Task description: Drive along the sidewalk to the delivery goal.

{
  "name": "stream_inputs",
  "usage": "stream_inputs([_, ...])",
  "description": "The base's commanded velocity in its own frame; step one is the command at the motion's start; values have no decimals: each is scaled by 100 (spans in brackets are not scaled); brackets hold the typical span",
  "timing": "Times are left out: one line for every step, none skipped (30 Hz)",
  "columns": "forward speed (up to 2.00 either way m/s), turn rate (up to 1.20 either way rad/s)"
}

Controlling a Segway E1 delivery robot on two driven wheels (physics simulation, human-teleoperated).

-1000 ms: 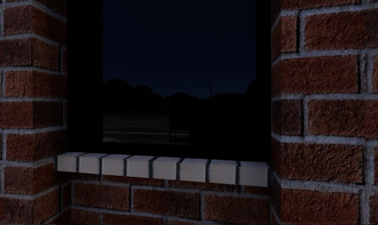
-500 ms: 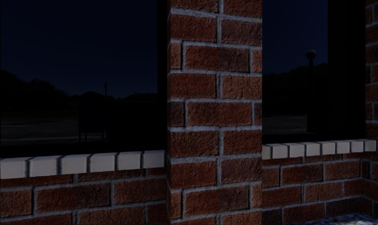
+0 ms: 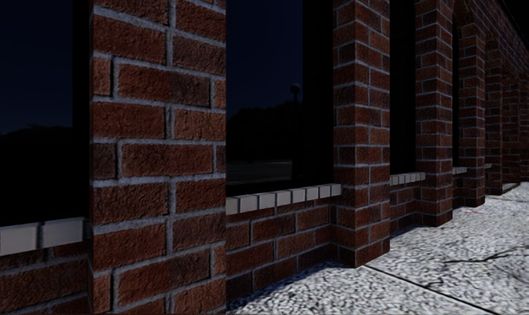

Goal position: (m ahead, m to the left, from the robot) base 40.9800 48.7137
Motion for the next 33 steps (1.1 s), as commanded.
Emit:
stream_inputs([0, -95])
stream_inputs([0, -95])
stream_inputs([0, -95])
stream_inputs([0, -95])
stream_inputs([0, -95])
stream_inputs([0, -95])
stream_inputs([0, -95])
stream_inputs([0, -95])
stream_inputs([0, -95])
stream_inputs([0, -95])
stream_inputs([0, -95])
stream_inputs([0, -95])
stream_inputs([0, -93])
stream_inputs([0, -87])
stream_inputs([0, -87])
stream_inputs([0, -77])
stream_inputs([0, -63])
stream_inputs([0, -57])
stream_inputs([0, -56])
stream_inputs([0, -55])
stream_inputs([0, -51])
stream_inputs([0, -51])
stream_inputs([0, -36])
stream_inputs([20, 0])
stream_inputs([20, 0])
stream_inputs([28, 0])
stream_inputs([40, 0])
stream_inputs([64, -5])
stream_inputs([85, -20])
stream_inputs([93, -28])
stream_inputs([95, -31])
stream_inputs([95, -31])
stream_inputs([95, -31])
